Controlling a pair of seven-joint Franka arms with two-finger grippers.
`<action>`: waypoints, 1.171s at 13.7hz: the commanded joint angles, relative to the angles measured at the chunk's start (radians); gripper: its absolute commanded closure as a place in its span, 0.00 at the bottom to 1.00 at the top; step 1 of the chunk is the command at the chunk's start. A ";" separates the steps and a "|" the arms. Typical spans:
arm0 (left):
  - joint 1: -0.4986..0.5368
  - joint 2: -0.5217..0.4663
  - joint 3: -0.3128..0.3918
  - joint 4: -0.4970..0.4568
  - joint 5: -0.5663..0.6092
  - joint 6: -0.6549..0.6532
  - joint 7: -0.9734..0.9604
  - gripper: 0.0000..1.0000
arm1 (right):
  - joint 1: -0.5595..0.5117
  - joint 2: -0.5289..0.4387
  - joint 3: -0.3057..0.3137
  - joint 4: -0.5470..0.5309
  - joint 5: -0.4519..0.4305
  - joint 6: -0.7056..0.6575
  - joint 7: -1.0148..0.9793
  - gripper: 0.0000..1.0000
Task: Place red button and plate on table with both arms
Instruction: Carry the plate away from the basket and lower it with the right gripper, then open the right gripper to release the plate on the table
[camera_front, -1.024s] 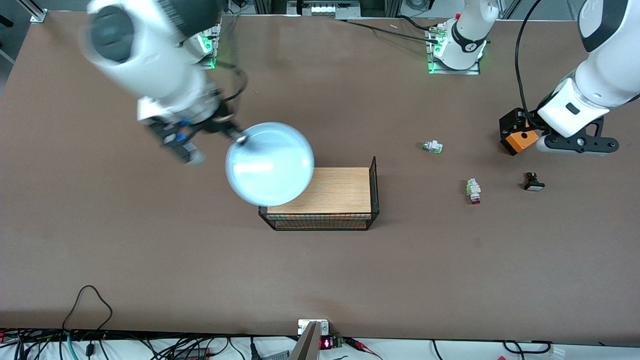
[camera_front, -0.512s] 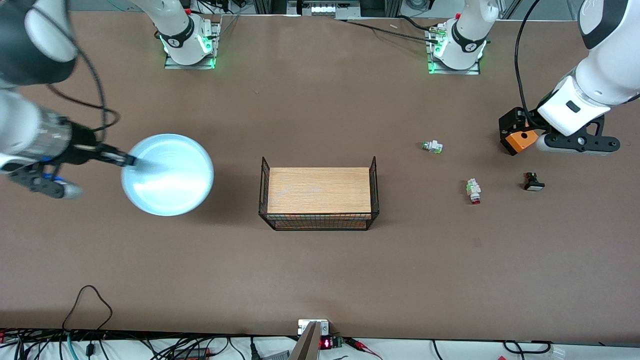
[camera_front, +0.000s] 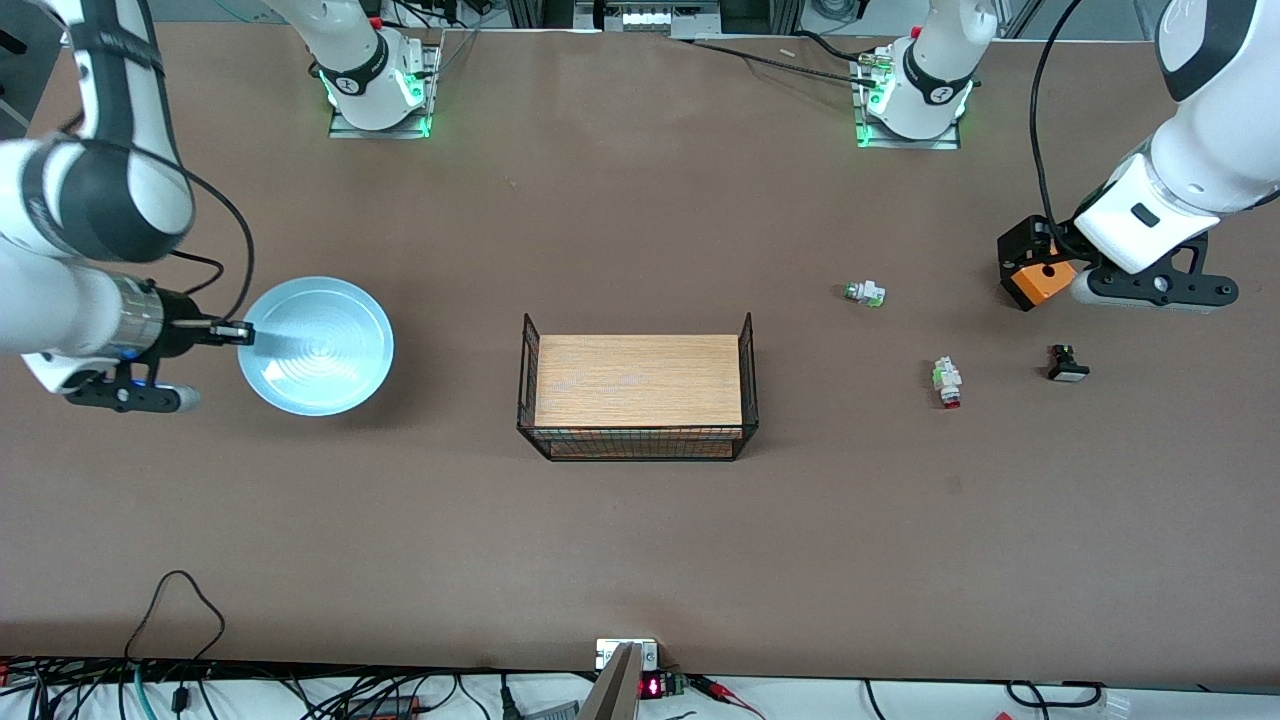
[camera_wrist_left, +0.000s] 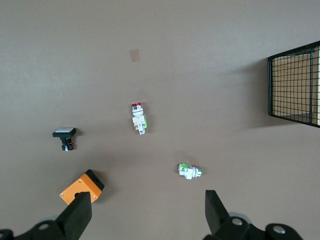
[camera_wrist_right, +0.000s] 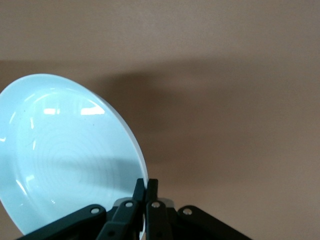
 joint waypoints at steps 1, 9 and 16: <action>0.000 0.015 0.006 0.034 -0.019 -0.021 0.033 0.00 | -0.052 -0.076 0.021 -0.231 -0.008 0.181 -0.089 1.00; -0.003 0.014 0.004 0.034 -0.019 -0.021 0.031 0.00 | -0.127 -0.016 0.024 -0.561 -0.007 0.620 -0.317 1.00; -0.003 0.014 0.004 0.034 -0.019 -0.023 0.031 0.00 | -0.112 -0.108 0.079 -0.301 -0.001 0.251 -0.093 0.00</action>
